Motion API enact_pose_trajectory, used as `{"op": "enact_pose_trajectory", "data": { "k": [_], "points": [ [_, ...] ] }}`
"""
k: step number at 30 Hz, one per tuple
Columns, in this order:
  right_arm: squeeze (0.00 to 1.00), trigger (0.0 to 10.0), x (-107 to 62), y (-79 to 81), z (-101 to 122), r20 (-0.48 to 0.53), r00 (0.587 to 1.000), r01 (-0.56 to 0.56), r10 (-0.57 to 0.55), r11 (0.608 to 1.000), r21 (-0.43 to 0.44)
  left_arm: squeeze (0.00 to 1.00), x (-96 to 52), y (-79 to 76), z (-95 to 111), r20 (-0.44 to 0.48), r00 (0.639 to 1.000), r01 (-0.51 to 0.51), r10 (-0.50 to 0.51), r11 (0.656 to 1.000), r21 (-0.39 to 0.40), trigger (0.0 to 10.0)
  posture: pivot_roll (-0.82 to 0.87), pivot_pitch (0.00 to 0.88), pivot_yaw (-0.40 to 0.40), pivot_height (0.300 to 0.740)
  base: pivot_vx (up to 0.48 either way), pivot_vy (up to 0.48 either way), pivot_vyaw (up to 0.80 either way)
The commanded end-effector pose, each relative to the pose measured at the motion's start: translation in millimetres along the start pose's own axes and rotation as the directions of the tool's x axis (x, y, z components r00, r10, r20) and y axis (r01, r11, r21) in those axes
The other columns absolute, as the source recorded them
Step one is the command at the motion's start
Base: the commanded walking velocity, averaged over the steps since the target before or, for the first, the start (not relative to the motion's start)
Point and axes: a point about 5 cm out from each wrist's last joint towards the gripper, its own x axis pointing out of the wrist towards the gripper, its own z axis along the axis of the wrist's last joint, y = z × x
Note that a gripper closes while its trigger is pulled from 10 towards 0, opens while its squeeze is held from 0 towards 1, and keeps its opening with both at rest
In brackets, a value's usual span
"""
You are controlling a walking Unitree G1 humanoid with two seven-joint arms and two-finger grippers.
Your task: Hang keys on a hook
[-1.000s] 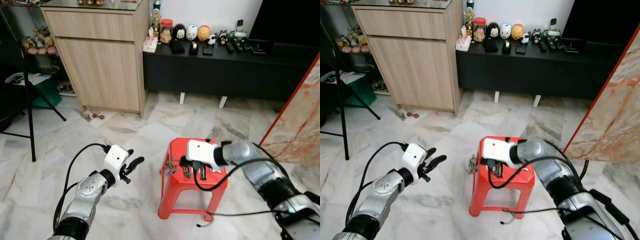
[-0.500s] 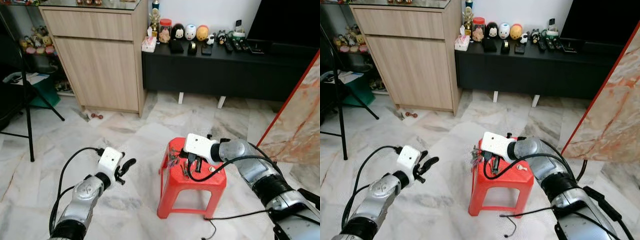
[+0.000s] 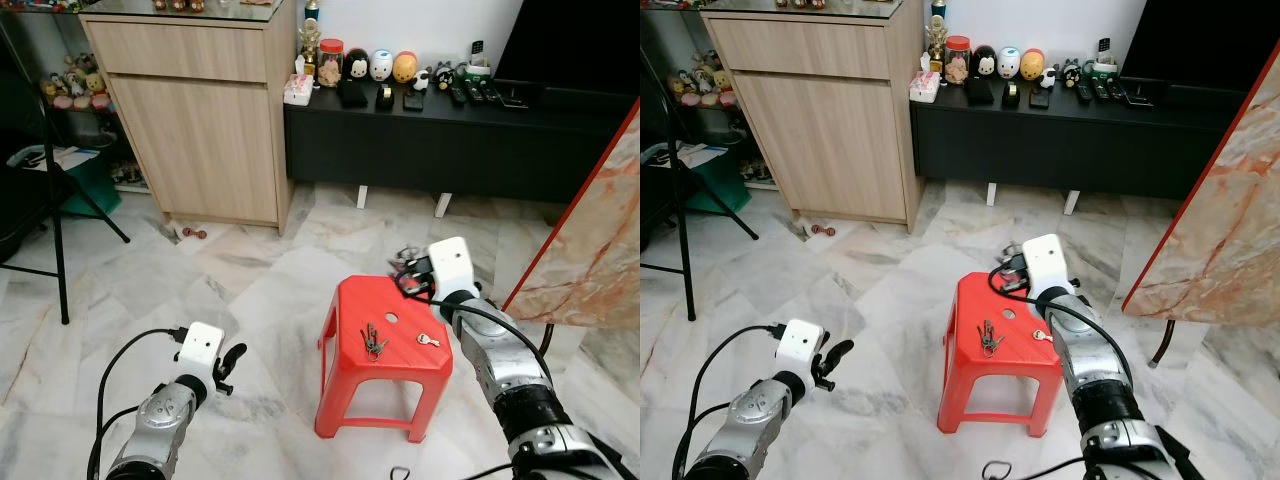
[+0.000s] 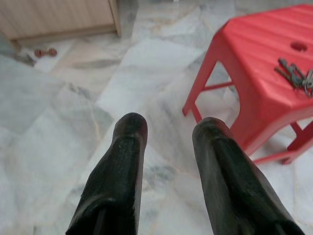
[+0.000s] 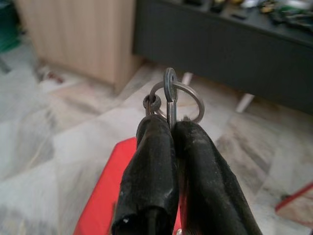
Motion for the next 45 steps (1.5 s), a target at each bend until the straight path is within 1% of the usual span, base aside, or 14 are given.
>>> {"op": "enact_pose_trajectory", "data": {
  "k": [1,2,4,11,13,16,27,37,45],
  "points": [
    [0.0,10.0,-3.1,0.2,4,0.03,0.999,0.036,-0.038,0.998,0.055,0.0,-3.6,-2.0,-12,-0.036,0.999,-0.01,0.01,1.0,-0.015,10.0,0.02,0.0,-0.045,0.74,0.0,0.0,0.0],
    [0.0,10.0,-4.9,0.9,3,0.037,0.997,0.066,-0.069,0.994,0.083,0.0,-5.5,-3.1,-18,-0.058,0.998,-0.017,0.016,1.0,-0.012,10.0,0.02,0.0,-0.043,0.74,0.0,0.0,0.0],
    [0.0,10.0,-6.8,2.7,3,0.039,0.996,0.078,-0.083,0.991,0.112,0.0,-8.8,-4.4,-27,-0.093,0.995,-0.026,0.026,1.0,-0.006,10.0,0.02,0.0,-0.04,0.74,0.0,0.0,0.0],
    [0.0,10.0,-9.0,6.4,8,0.063,0.994,0.076,-0.084,0.99,0.121,0.0,-14.0,-7.2,-42,-0.146,0.988,-0.044,0.042,0.999,-0.011,10.0,0.02,0.0,-0.041,0.74,0.0,0.0,0.0],
    [0.0,10.0,-10.8,7.2,12,0.076,0.993,0.084,-0.096,0.986,0.145,0.0,-19.5,-11.5,-55,-0.202,0.978,-0.046,0.047,0.999,0.006,10.0,0.02,0.0,-0.043,0.74,0.0,-0.381,0.0],
    [0.0,10.0,-11.9,8.1,14,0.084,0.993,0.074,-0.088,0.985,0.157,0.0,-22.8,-14.1,-62,-0.231,0.972,-0.052,0.051,0.999,0.001,10.0,0.02,0.0,-0.042,0.74,0.0,-0.354,0.0],
    [0.0,10.0,-12.9,9.8,16,0.093,0.992,0.076,-0.091,0.985,0.155,0.0,-23.9,-17.7,-67,-0.25,0.967,-0.05,0.047,0.999,-0.005,10.0,0.01,0.0,-0.047,0.74,0.0,-0.298,0.0],
    [0.0,10.0,-14.9,8.5,16,0.091,0.99,0.095,-0.11,0.984,0.153,0.0,-25.1,-20.9,-70,-0.266,0.963,-0.033,0.033,0.999,0.007,10.0,0.01,0.0,-0.041,0.74,0.0,-0.323,0.0],
    [0.0,10.0,-14.7,9.6,18,0.106,0.986,0.11,-0.129,0.979,0.173,0.0,-27.5,-24.6,-75,-0.284,0.959,-0.03,0.029,1.0,0.002,10.0,0.02,0.0,-0.041,0.74,0.0,-0.305,0.0]
  ]
}}
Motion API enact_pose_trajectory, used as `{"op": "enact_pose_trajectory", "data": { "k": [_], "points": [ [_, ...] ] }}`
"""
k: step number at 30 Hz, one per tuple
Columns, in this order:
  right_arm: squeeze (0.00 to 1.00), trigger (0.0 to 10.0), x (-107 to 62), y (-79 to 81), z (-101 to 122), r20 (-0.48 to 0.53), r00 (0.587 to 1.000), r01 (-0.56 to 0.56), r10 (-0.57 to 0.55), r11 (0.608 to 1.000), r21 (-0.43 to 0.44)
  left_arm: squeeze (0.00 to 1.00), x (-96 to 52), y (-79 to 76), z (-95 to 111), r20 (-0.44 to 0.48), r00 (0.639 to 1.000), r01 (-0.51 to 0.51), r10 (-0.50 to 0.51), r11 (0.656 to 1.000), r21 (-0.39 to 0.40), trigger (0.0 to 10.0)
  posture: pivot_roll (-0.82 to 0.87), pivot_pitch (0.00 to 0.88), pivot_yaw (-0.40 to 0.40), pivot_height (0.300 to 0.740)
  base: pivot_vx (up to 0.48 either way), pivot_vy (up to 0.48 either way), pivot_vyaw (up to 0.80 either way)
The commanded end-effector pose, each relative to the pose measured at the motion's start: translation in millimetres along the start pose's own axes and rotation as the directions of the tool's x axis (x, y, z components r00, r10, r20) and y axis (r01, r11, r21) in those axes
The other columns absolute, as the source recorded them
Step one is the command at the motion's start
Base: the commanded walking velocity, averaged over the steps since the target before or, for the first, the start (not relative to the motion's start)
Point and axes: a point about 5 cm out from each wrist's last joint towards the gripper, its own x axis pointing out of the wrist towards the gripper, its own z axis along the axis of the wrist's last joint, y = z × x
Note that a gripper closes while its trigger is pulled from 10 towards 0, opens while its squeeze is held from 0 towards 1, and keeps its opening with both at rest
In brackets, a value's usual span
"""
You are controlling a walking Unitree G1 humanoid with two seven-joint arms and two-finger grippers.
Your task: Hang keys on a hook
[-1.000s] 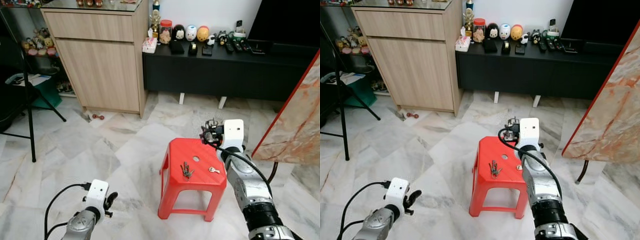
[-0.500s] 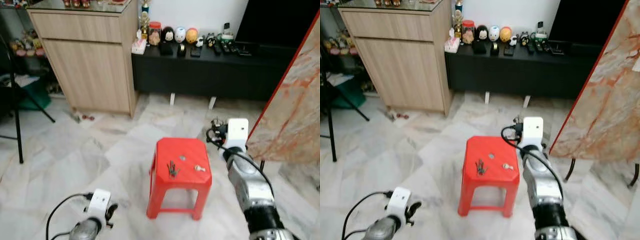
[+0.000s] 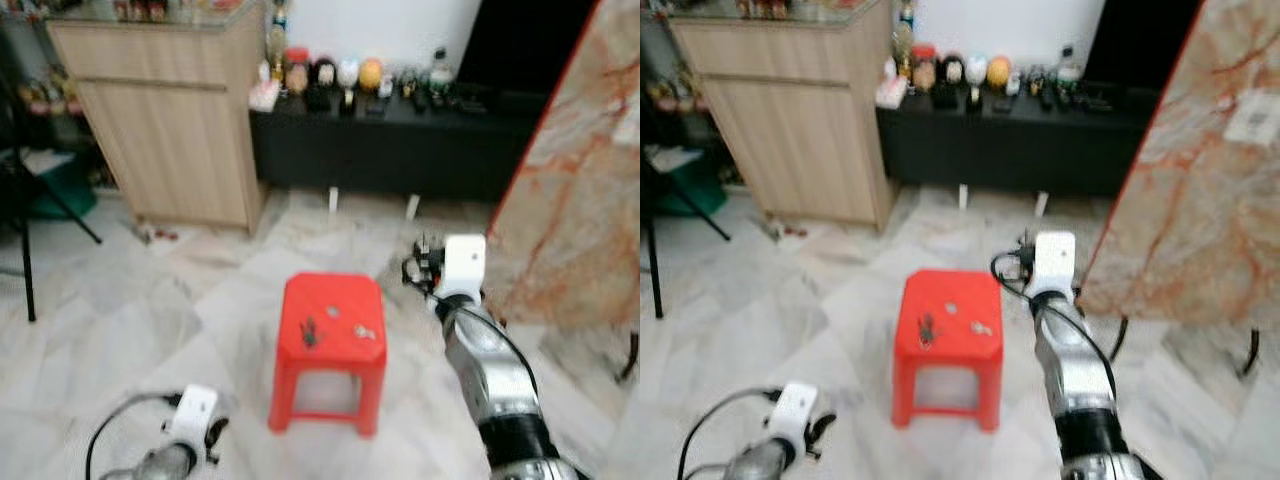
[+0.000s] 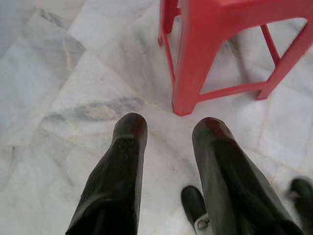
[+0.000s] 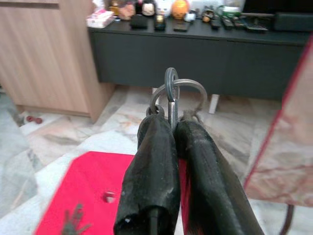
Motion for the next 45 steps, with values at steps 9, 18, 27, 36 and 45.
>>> {"op": "enact_pose_trajectory", "data": {
  "k": [9,18,27,36,45],
  "points": [
    [0.0,10.0,-0.5,-12.4,10,0.045,0.997,0.061,-0.062,0.998,0.017,0.0,-5.3,-22.0,-23,-0.091,0.994,0.066,-0.063,0.997,0.035,10.0,0.01,0.0,-0.041,0.74,0.0,-0.29,0.0],
    [0.0,10.0,-0.7,-12.7,10,0.046,0.996,0.069,-0.07,0.997,0.024,0.0,-7.3,-24.4,-29,-0.113,0.992,0.064,-0.06,0.998,0.03,10.0,0.01,0.0,-0.045,0.74,0.0,-0.279,0.0],
    [0.0,10.0,-0.2,-10.9,11,0.055,0.996,0.071,-0.072,0.997,0.028,0.0,-8.7,-27.3,-33,-0.131,0.989,0.074,-0.068,0.996,0.04,10.0,0.0,0.0,-0.04,0.74,0.0,-0.216,0.0],
    [0.0,10.0,-1.2,-10.0,9,0.056,0.995,0.079,-0.08,0.996,0.029,0.0,-10.5,-26.3,-37,-0.144,0.988,0.06,-0.056,0.998,0.024,10.0,0.0,0.0,-0.033,0.74,0.0,0.0,0.0],
    [0.0,10.0,-0.6,-9.0,9,0.061,0.994,0.088,-0.09,0.995,0.039,0.0,-14.9,-26.7,-47,-0.174,0.983,0.053,-0.05,0.999,0.01,10.0,0.0,0.0,-0.033,0.74,0.0,0.0,0.0]
  ]
}}
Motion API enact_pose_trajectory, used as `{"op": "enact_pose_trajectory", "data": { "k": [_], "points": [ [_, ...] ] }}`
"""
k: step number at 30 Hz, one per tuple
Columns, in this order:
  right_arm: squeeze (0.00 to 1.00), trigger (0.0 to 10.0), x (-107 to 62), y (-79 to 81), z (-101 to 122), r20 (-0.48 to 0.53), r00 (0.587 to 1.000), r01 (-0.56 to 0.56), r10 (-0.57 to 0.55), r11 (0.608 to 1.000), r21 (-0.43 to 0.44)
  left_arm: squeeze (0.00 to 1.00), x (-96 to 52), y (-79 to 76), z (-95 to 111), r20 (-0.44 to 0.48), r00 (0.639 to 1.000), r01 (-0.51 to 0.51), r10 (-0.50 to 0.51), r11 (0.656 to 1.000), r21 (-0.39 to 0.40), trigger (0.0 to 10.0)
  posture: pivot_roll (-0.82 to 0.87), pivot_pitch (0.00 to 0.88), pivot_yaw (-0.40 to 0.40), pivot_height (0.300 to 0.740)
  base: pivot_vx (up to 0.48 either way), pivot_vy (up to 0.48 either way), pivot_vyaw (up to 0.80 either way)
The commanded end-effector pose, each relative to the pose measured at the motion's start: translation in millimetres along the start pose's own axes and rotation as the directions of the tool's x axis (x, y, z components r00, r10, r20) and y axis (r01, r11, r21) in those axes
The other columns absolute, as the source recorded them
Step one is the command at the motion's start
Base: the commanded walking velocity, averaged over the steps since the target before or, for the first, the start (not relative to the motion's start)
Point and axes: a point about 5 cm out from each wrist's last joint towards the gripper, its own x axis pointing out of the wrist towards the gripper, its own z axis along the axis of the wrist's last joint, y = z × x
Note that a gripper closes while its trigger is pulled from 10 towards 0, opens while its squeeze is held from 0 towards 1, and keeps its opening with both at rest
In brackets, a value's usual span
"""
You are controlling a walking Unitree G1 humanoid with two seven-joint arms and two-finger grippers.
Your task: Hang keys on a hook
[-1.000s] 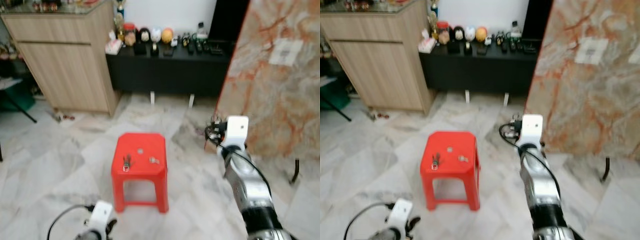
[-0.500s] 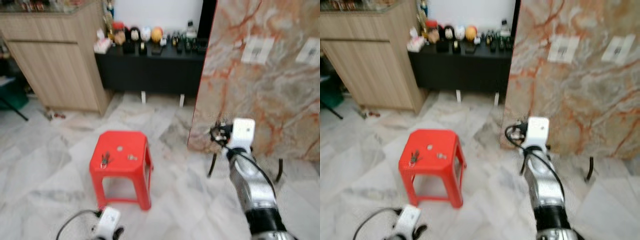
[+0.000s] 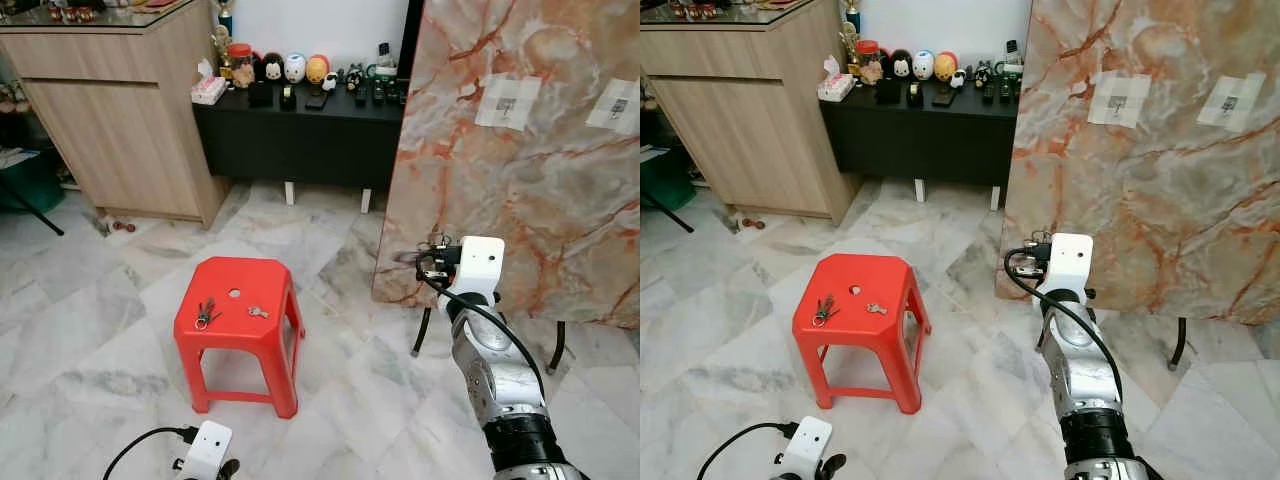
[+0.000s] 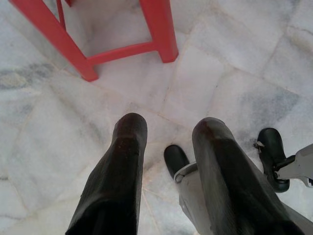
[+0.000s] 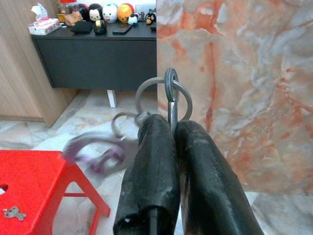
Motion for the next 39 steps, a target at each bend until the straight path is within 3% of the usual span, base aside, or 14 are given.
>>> {"op": "enact_pose_trajectory", "data": {
  "k": [1,19,39],
  "points": [
    [0.0,10.0,1.5,0.6,8,0.04,0.999,0.003,-0.003,1.0,0.006,0.0,-2.1,0.7,-8,-0.036,0.999,-0.006,0.006,1.0,-0.009,10.0,0.0,0.0,-0.033,0.74,0.0,0.0,0.0],
    [0.0,10.0,3.2,-2.1,9,0.035,0.999,0.032,-0.033,0.999,0.017,0.0,-4.9,-1.4,-17,-0.063,0.998,-0.011,0.01,1.0,-0.016,10.0,0.01,0.0,-0.043,0.74,0.0,-0.351,0.0],
    [0.0,10.0,5.7,-8.0,11,0.038,0.995,0.089,-0.09,0.995,0.039,0.0,-7.6,-2.3,-25,-0.092,0.996,-0.03,0.022,0.996,-0.087,10.0,0.01,0.0,-0.046,0.74,0.0,0.0,0.0]
  ]
}}
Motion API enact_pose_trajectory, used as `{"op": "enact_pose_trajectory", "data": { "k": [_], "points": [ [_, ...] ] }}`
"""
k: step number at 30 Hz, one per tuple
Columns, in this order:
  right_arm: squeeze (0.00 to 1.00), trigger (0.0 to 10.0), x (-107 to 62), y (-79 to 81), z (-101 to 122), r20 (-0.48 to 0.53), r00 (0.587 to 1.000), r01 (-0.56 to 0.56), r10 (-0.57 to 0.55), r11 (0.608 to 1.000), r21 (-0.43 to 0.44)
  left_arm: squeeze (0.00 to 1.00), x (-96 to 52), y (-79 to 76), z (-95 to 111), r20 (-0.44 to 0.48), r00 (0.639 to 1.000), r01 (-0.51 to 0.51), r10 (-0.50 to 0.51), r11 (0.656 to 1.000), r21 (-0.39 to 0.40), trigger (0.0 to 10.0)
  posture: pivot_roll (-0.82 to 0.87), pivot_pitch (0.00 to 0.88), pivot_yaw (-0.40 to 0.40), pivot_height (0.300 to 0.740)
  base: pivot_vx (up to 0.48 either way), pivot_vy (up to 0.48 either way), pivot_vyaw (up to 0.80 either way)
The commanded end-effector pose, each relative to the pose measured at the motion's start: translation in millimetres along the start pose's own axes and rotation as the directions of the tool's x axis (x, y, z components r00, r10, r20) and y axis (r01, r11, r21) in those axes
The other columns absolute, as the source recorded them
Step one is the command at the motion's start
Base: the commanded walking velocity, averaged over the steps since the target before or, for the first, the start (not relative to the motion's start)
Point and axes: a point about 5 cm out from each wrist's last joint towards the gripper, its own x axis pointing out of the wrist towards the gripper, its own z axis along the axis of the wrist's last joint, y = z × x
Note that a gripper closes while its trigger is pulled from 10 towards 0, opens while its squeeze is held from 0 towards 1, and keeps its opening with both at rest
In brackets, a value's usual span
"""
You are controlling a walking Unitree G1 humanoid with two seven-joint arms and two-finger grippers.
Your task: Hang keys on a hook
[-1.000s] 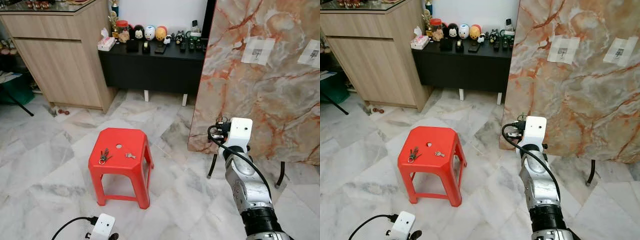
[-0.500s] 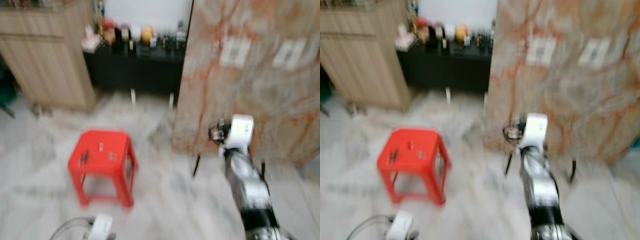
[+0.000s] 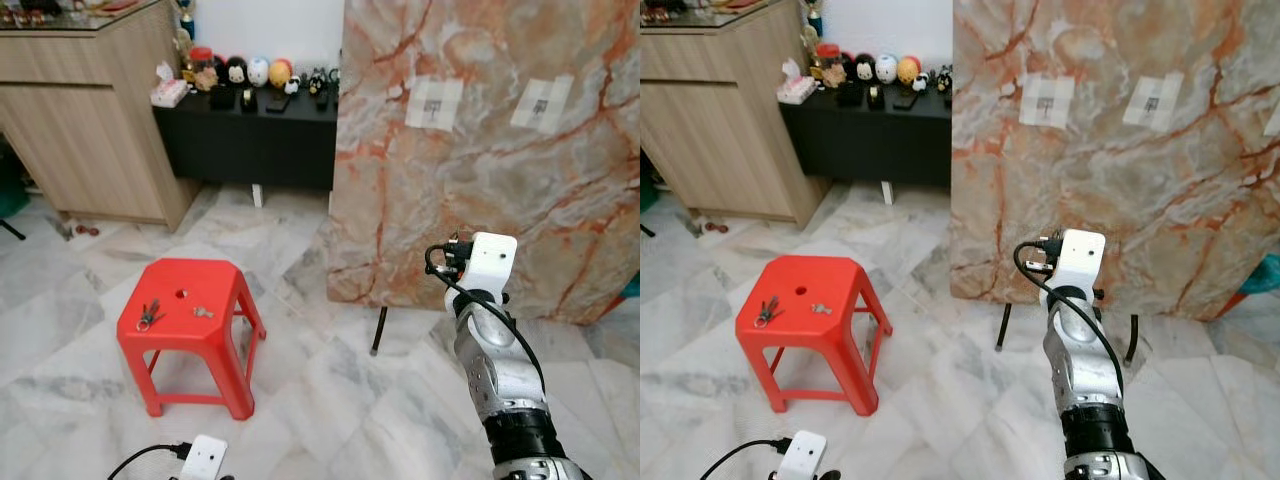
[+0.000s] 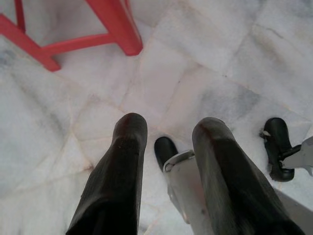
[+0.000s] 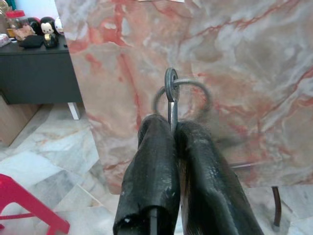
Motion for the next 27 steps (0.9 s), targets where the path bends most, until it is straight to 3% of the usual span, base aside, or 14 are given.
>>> {"op": "enact_pose_trajectory", "data": {
  "k": [1,14,20,27],
  "points": [
    [0.0,10.0,2.6,-0.9,7.7,0.033,0.999,0.011,-0.011,1.0,-0.01,0.0,-1.4,-2.1,-7.1,-0.031,1.0,0.004,-0.004,1.0,-0.025,10.0,0.01,0.0,-0.043,0.74,0.0,0.0,0.0],
    [0.0,10.0,3.5,-1.7,7.7,0.03,0.999,0.034,-0.035,0.999,0.029,0.0,-2.0,-2.7,-9.2,-0.038,0.999,0.005,-0.006,1.0,-0.03,10.0,0.02,0.0,-0.049,0.74,0.0,0.0,0.0],
    [0.0,10.0,4.3,-3.7,8.8,0.031,0.998,0.049,-0.05,0.998,0.037,0.0,-2.9,-6.8,-13.0,-0.048,0.999,0.014,-0.016,0.999,-0.033,10.0,0.02,0.0,-0.05,0.74,0.0,0.0,-0.79],
    [0.0,10.0,3.9,-0.2,8.1,0.039,0.998,0.047,-0.048,0.999,0.027,0.0,-2.8,-9.0,-13.4,-0.052,0.998,0.023,-0.024,0.999,-0.03,10.0,0.03,0.0,-0.049,0.74,0.0,0.0,0.0]
  ]
}}
